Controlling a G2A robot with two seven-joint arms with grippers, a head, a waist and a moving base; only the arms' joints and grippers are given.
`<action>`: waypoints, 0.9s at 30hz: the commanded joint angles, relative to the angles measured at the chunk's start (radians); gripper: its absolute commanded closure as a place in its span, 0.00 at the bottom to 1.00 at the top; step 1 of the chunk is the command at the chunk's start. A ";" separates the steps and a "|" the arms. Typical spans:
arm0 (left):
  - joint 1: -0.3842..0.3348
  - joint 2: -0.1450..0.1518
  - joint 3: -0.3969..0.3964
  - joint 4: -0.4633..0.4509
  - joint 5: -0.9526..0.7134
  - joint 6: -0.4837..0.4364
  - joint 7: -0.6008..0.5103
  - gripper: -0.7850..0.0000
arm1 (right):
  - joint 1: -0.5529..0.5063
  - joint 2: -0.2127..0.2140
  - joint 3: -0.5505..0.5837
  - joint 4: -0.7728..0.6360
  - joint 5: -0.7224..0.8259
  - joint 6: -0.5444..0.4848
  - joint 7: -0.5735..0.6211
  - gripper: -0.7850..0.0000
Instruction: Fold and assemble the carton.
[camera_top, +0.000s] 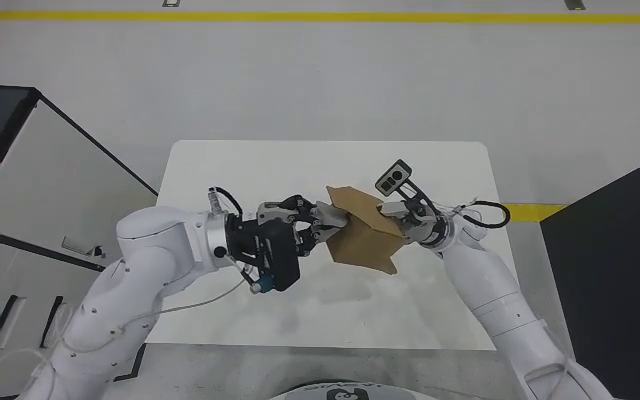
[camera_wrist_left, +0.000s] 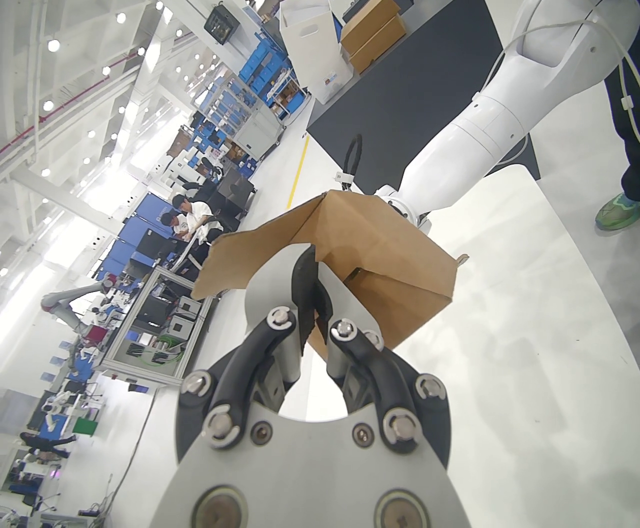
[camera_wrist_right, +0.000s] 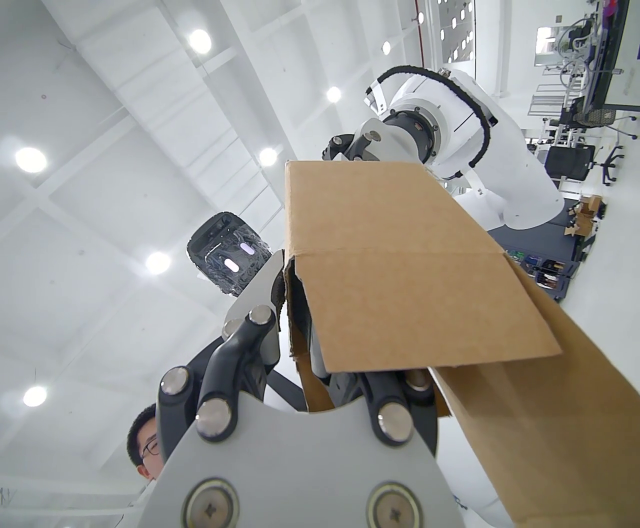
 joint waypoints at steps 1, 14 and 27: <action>0.002 -0.001 0.009 -0.001 0.003 -0.002 0.001 1.00 | 0.000 0.000 -0.002 -0.001 0.000 0.000 0.000 1.00; 0.005 0.001 -0.003 0.004 0.007 0.004 0.002 1.00 | -0.004 0.001 0.008 0.003 0.001 -0.009 0.000 1.00; -0.007 -0.002 0.023 0.008 0.008 -0.002 -0.001 1.00 | 0.000 -0.002 0.001 0.003 0.002 -0.009 0.000 1.00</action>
